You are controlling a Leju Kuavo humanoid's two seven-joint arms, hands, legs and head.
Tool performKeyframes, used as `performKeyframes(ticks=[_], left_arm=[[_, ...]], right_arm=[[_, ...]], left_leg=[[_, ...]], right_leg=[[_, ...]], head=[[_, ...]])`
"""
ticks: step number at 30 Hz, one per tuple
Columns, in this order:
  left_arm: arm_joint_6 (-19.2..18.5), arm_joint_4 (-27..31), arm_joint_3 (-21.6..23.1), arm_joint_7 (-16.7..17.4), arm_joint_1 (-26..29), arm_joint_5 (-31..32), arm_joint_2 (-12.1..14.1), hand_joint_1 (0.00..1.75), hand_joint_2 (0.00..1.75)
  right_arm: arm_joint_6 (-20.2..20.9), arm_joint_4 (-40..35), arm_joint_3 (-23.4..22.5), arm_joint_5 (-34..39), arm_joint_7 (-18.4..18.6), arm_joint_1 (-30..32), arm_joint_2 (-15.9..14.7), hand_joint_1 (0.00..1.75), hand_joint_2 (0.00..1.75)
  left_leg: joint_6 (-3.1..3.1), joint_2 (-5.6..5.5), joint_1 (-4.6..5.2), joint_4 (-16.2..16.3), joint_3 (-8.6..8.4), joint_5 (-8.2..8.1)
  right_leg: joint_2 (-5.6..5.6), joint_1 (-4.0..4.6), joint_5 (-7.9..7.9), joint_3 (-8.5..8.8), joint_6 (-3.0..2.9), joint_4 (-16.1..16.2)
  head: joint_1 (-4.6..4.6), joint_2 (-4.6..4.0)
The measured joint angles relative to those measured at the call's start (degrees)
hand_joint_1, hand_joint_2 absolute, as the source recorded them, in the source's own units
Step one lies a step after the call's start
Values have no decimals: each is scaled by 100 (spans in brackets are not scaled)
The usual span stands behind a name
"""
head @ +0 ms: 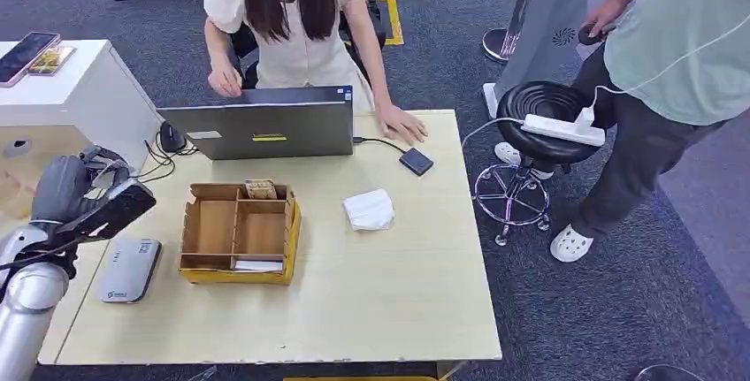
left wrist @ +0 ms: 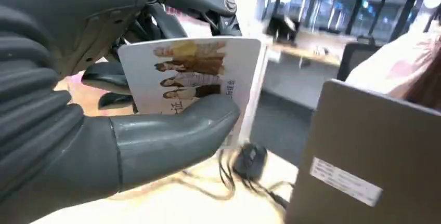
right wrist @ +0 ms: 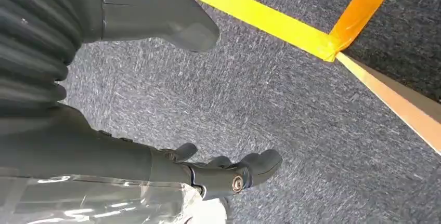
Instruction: Pass the card to the sensor for recognition and then transmit it.
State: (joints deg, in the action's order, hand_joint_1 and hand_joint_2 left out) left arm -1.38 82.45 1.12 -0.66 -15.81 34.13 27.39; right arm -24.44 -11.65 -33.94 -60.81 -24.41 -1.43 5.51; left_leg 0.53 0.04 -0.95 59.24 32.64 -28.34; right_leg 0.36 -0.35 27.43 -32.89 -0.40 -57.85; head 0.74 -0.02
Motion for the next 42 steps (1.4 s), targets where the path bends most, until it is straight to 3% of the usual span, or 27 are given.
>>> performKeyframes(ticks=[6, 11, 16, 17, 25, 37, 40, 41, 42], left_arm=[[-806, -548, -127, 121, -325, -1305, 109, 175, 175], [-928, -1141, -254, 173, -679, -1850, 235, 175, 175], [-924, -1508, -256, 173, -817, -1905, 262, 166, 175], [-898, -1586, -254, 175, -836, -1887, 262, 175, 175], [-747, -2430, -250, 293, -1152, -1913, 266, 175, 175], [-957, -3218, -193, 370, -1297, -1857, 400, 175, 175], [-987, -3314, -188, 370, -1306, -1857, 415, 164, 175], [-990, -3332, -184, 363, -1305, -1857, 428, 150, 175], [-990, -3349, -184, 346, -1304, -1874, 437, 122, 175]], right_arm=[[-15, 0, 0, -61, -18, -14, 0, 0, 175], [-13, 0, 0, -103, -22, -29, 0, 0, 175], [-15, 0, 0, -116, -22, -47, 0, 0, 175], [-13, 2, 0, -120, -22, -50, 0, 0, 175], [-15, 2, 2, -205, 28, -62, 0, 0, 175], [-13, 2, 4, -243, 44, -88, 0, 0, 175], [-13, 2, 7, -245, 48, -91, 0, 0, 175], [-13, 2, 4, -245, 48, -92, 0, 0, 175], [-13, 2, 4, -245, 48, -91, 0, 0, 175]], left_leg=[[-2, 0, -1, 0, 0, 3], [-2, 0, -1, 0, 0, 5], [-2, 1, -1, 0, 0, 5], [-2, 1, 0, 0, 0, 5], [-2, 1, -1, 0, -1, 5], [-2, 3, -1, 0, 0, 6], [-2, 2, -1, 0, 0, 6], [-2, 3, -1, 0, 0, 6], [-2, 3, -1, 0, 0, 6]], right_leg=[[0, 1, -1, 0, -1, -2], [-1, 1, -1, 0, -1, -3], [1, 1, -1, 0, -1, -3], [1, 1, -1, 0, -1, -3], [2, 1, -2, 0, -2, -3], [4, 1, -3, -1, -3, -4], [3, 1, -3, -1, -3, -4], [4, 1, -3, -1, -3, -4], [4, 1, -3, -1, -3, -4]], head=[[-2, 0], [4, 0], [2, 0], [4, 0], [4, 0], [2, 0], [4, 0], [2, 0], [2, 0]])
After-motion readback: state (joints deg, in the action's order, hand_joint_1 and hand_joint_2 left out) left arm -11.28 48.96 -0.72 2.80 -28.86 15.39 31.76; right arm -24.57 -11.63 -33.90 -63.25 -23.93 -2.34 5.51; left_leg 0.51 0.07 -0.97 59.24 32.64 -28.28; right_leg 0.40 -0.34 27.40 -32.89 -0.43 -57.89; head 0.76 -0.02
